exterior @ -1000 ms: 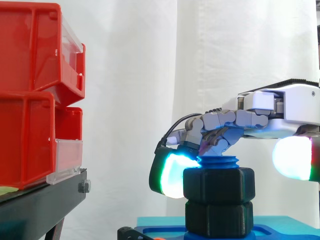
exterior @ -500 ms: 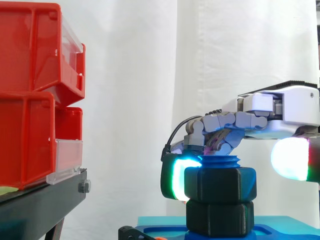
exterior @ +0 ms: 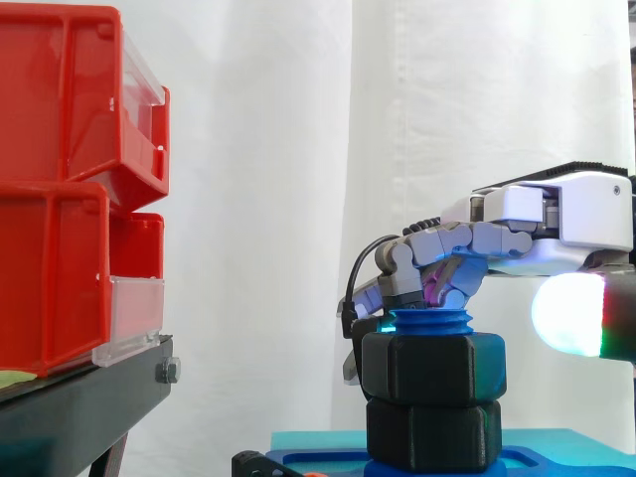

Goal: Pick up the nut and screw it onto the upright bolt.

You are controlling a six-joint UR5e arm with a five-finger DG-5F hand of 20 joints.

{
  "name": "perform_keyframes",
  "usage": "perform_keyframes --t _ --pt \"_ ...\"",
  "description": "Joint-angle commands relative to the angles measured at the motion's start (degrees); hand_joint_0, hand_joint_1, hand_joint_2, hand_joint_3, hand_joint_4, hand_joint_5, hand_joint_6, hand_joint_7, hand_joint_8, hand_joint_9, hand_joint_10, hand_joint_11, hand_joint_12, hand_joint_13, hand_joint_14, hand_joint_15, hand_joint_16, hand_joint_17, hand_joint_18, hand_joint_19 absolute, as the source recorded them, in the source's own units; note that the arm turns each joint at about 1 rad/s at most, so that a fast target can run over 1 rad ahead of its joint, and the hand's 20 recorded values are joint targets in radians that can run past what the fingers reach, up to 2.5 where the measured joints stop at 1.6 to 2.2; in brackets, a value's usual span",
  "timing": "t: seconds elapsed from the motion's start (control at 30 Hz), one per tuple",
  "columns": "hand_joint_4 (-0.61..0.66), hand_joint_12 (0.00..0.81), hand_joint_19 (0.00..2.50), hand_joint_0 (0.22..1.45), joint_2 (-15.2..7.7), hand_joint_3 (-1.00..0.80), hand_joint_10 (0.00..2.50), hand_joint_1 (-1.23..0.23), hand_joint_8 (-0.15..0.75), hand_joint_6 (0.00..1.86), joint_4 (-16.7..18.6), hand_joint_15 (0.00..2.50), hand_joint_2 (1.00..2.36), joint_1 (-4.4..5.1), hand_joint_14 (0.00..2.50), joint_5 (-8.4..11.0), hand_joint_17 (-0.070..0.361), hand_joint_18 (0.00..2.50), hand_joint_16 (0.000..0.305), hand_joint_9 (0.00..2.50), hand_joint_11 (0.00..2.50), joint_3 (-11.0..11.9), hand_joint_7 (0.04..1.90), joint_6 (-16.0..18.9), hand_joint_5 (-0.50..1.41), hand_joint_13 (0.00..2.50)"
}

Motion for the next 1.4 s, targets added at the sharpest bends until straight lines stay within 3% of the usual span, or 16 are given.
perform_keyframes --t 0.0,0.1,0.27,0.67,0.77,1.23,1.37 --pt "0.07 0.180 0.11 0.47 0.00 -0.50 0.00 -0.21 0.211 0.51 0.00 0.00 1.00 -0.01 0.00 0.00 0.057 0.52 0.025 0.99 0.00 0.01 1.55 0.00 0.06 0.82" --pt "0.10 0.183 0.12 0.47 0.00 -0.50 0.00 -0.21 0.213 0.50 0.08 0.00 1.00 -0.01 0.00 0.00 0.058 0.51 0.026 0.99 0.00 0.01 1.53 0.00 0.04 0.82" --pt "0.22 0.192 0.11 0.46 0.00 -0.50 0.00 -0.21 0.208 0.50 0.26 0.00 1.00 -0.01 0.00 0.00 0.066 0.46 0.029 0.91 0.00 -0.07 1.13 -0.09 -0.03 0.75" --pt "0.18 0.204 0.08 0.45 0.00 -0.50 0.00 -0.19 0.199 0.50 0.08 0.00 1.00 -0.19 0.00 -0.70 0.072 0.40 0.032 0.84 0.00 1.16 0.75 0.00 -0.09 0.71" --pt "0.18 0.206 0.07 0.45 0.00 -0.50 0.00 -0.19 0.193 0.50 0.08 0.00 1.00 -0.28 0.00 -0.70 0.073 0.37 0.032 0.82 0.00 1.51 0.73 0.00 -0.09 0.69" --pt "0.23 0.214 0.08 0.45 -0.09 -0.50 0.00 -0.18 0.203 0.50 0.44 0.00 1.00 1.04 0.00 -0.44 0.073 0.34 0.032 0.80 0.00 1.33 0.90 0.00 -0.04 0.67" --pt "0.25 0.214 0.08 0.45 0.00 -0.50 0.00 -0.18 0.203 0.50 2.11 0.00 1.00 1.39 0.00 -0.44 0.072 0.34 0.032 0.80 0.00 -0.78 0.98 0.35 -0.03 0.67"
